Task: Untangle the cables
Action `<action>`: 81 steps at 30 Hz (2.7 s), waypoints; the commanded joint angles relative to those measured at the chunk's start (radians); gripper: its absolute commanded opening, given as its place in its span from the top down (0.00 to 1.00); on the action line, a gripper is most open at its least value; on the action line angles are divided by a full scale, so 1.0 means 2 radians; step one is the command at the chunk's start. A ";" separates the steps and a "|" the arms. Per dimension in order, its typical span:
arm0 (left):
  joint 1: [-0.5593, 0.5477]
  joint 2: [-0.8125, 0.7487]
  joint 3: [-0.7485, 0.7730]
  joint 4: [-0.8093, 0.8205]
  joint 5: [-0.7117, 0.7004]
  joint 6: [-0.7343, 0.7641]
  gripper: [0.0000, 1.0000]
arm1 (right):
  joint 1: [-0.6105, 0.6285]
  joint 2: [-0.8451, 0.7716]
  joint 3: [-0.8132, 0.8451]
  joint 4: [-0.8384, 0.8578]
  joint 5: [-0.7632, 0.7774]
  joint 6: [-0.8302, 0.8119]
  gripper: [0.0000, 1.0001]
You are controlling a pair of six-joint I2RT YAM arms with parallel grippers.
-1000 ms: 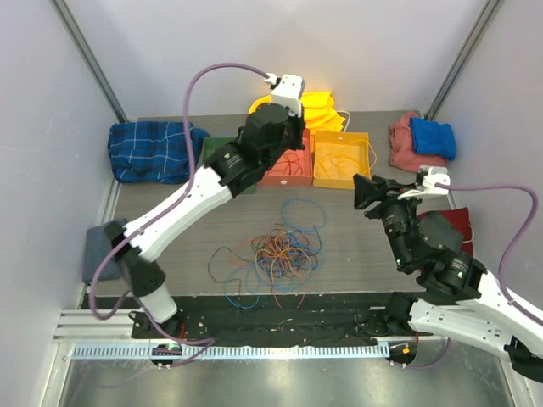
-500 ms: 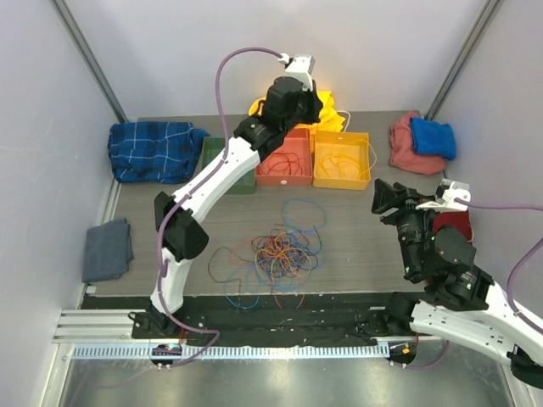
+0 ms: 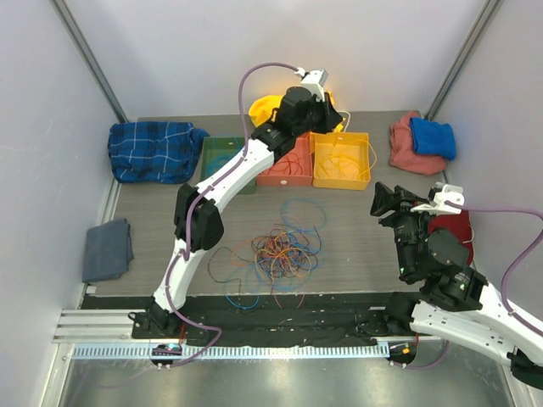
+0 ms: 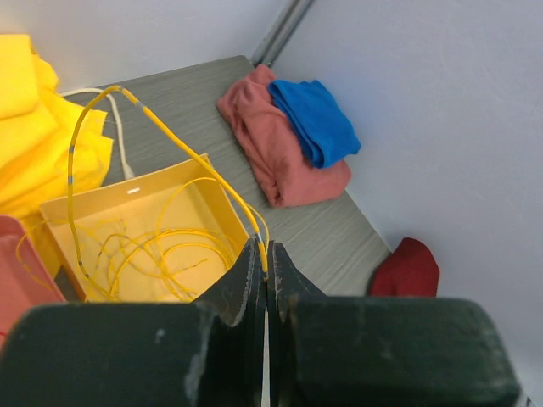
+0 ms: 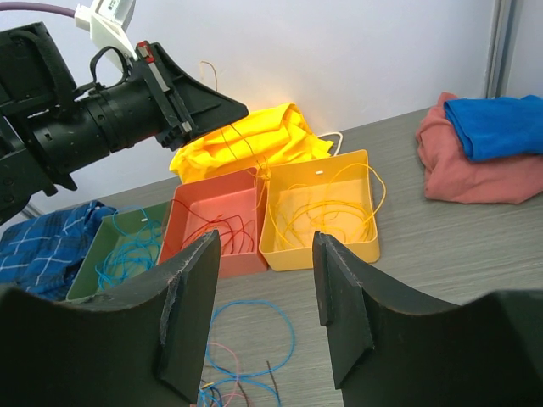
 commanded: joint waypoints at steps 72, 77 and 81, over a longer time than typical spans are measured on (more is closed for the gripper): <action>-0.009 -0.039 -0.111 -0.110 -0.003 0.016 0.00 | -0.001 0.057 0.012 0.065 0.022 -0.034 0.44; -0.009 -0.093 -0.183 -0.102 -0.002 0.023 0.00 | -0.003 0.093 0.031 0.073 0.021 -0.026 0.44; -0.009 -0.167 -0.245 -0.093 -0.002 0.021 0.00 | -0.006 0.125 0.046 0.073 0.014 -0.017 0.44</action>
